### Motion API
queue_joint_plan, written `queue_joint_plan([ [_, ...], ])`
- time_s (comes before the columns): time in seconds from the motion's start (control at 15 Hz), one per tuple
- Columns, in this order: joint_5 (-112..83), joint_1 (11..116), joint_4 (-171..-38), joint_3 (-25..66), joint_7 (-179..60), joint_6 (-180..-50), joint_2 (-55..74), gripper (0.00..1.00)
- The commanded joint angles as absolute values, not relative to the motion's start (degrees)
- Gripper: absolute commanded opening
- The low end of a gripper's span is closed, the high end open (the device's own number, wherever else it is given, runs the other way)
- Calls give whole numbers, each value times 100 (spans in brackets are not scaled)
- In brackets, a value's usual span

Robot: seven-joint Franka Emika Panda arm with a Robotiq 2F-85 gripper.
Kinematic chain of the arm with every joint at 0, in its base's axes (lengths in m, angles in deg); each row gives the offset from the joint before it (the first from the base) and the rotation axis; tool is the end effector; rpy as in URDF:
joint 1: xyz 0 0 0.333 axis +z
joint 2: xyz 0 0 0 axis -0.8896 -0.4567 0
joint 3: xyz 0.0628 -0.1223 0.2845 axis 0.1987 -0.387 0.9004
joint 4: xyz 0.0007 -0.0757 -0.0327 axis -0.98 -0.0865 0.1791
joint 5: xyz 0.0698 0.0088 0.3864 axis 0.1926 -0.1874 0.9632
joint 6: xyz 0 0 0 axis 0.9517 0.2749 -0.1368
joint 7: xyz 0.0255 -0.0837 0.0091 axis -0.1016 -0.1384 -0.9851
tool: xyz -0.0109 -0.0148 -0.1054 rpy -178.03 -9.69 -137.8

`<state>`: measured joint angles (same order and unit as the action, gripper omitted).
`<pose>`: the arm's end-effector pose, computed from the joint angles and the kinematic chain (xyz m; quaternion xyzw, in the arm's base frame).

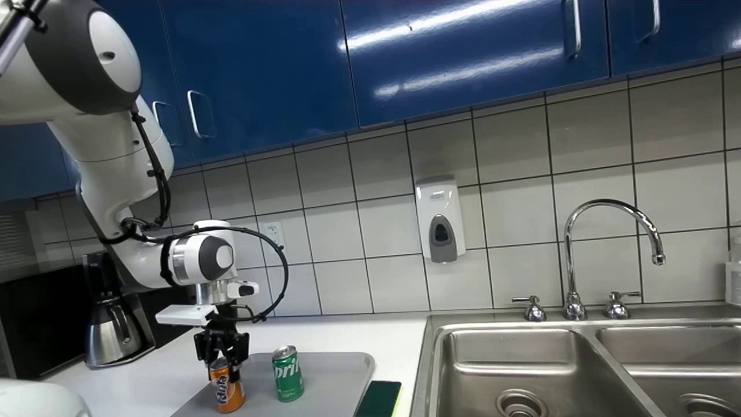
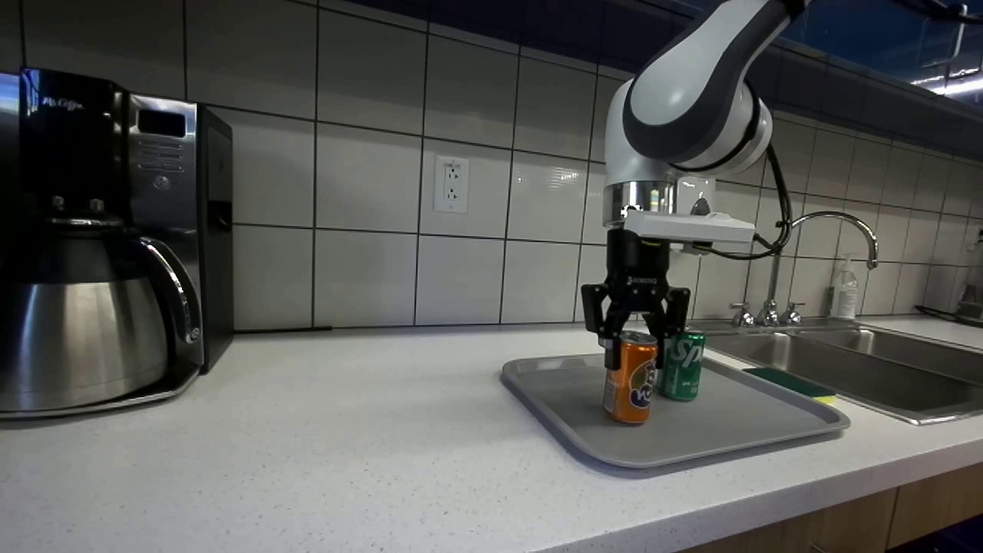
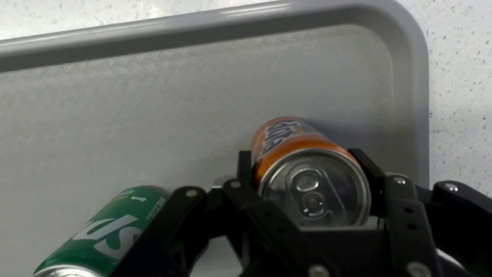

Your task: Put the cans on the tray.

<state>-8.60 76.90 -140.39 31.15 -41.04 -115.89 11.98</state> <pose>0.4957 0.1905 0.2517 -0.9972 0.0371 0.0651 0.0053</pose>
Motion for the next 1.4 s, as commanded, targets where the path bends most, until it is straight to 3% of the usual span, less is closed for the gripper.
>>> queue_joint_plan([
  [0.0,-736,7603,-14028,3184,-4302,-11475,1251,88],
  [0.27,-788,7641,-13968,3182,-4208,-11403,1291,100],
  [1.33,-1153,7756,-13396,3258,-3772,-10141,1976,100],
])
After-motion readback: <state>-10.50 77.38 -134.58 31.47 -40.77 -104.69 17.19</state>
